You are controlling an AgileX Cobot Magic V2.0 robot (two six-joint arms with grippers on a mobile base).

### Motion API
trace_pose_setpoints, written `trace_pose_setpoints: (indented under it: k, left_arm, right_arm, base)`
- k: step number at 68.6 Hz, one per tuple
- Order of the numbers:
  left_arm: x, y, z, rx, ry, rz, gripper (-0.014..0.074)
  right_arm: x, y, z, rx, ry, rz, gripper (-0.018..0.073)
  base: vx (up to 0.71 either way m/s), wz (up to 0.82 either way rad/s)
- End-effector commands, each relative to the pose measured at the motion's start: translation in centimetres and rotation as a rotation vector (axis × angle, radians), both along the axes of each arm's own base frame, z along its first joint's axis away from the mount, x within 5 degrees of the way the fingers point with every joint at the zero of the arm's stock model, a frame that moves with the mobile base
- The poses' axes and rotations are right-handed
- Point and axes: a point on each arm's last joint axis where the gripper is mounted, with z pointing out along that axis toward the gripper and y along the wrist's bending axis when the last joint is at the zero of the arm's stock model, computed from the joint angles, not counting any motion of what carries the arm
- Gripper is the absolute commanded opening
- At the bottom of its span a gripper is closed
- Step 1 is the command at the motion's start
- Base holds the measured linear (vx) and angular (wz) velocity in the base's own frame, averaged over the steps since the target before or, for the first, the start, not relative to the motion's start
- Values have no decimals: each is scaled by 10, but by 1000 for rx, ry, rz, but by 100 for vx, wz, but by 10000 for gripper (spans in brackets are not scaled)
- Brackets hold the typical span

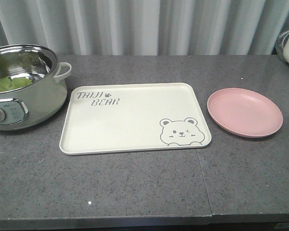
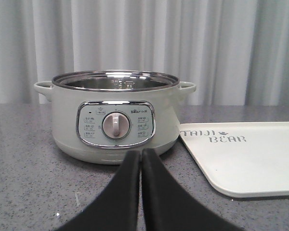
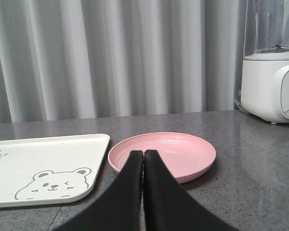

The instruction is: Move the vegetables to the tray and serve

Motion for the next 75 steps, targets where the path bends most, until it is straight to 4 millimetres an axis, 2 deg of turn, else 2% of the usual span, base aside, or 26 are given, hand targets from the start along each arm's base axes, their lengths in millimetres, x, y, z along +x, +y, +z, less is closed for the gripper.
trace_pose_setpoints:
  k: [1,20,26,33,41,53,66,75]
  left_arm:
    - [-2,0,6,-10,-97,-1,-6]
    - [-2,0,8,-10,-106,-1,-6]
    - [-3,0,15,-22,-115,-2,-6]
    - [-7,0,33,-35,-121,-4,-6]
    - [-10,0,63,-28,-101,-3,-6]
    - [-3,0,120,-29,-26,-2,-6]
    - [28,0,181,-31,167,1,-6]
    - [61,1,209,-33,335,3,-6]
  right_arm:
    - [-1,0,6,-2,-80,-2,-8]
    - [-1,0,7,-1,-100,0,-8]
    - [-2,0,10,-3,-111,0,-8]
    - [-3,0,20,1,-107,-2,-8]
    - [-4,-1,48,0,-70,-10,-8]
    - [2,-2,104,-53,47,-30,-8]
    - [25,-4,162,-88,256,-44,-8]
    - [52,-4,185,-88,439,-49,-8]
  base:
    - [0,0]
    - [0,0]
    - [0,0]
    - [0,0]
    - [0,0]
    - [0,0]
    - [0,0]
    - [0,0]
